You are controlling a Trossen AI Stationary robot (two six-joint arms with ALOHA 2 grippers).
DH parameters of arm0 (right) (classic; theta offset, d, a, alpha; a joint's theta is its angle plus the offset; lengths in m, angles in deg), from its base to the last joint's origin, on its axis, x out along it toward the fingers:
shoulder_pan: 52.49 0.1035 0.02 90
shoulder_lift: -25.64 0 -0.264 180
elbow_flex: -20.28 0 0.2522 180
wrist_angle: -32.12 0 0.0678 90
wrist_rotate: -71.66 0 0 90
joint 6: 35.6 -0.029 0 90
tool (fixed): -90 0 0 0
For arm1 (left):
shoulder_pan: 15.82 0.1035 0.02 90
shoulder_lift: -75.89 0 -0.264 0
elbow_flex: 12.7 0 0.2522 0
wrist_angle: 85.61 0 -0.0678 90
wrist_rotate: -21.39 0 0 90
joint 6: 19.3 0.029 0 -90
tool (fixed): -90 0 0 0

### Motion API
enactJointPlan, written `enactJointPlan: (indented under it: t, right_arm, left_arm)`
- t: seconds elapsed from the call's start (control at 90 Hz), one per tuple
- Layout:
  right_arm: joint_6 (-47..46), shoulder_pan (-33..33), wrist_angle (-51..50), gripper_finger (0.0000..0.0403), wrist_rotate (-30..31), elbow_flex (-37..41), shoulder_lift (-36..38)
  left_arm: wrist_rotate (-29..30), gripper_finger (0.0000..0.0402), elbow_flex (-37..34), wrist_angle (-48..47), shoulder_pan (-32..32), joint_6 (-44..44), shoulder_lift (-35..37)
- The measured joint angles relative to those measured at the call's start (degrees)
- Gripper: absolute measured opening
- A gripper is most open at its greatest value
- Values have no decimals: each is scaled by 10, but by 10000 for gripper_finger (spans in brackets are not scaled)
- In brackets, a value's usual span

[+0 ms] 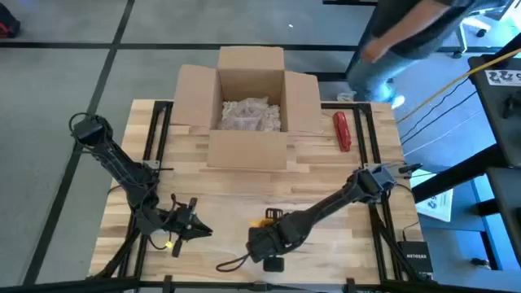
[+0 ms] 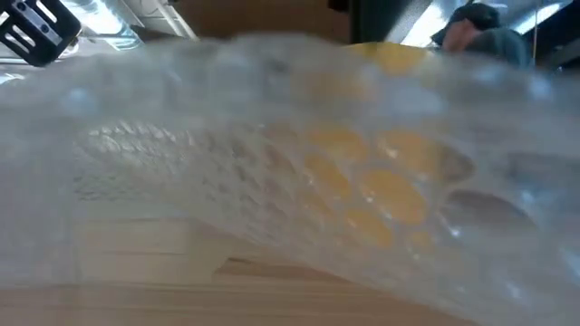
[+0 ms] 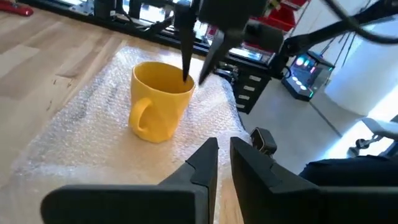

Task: Wrap mug
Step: Wrap the yellow mug with bubble wrap

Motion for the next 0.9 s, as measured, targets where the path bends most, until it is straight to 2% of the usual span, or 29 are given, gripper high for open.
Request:
enactJointPlan:
  t: [0.2, 0.289, 0.4, 0.567, 0.744, 0.822, 0.9]
  right_arm:
    - [-8, 35, -117, 7, 68, -98, 1]
    - [-52, 66, -133, 8, 112, -69, 37]
    - [-157, 123, -141, 2, 182, -14, 89]
    - [-357, 239, -85, 1, 289, 118, 166]
    - [-592, 327, 32, 0, 324, 330, 214]
    - [-629, 337, 132, 0, 323, 428, 222]
    - [-609, 329, 266, 0, 343, 520, 234]
  left_arm:
    - [0, 24, 0, -3, 0, -4, 0]
    - [0, 19, 0, -11, -1, -16, 0]
    - [0, 14, 0, -17, -6, -26, 0]
    - [-1, 12, 0, -16, -22, -26, 0]
    - [-1, 12, 0, -16, -25, -24, 0]
    - [-1, 12, 0, -16, -17, -22, 0]
    - [-1, 12, 0, -13, -7, -19, 0]
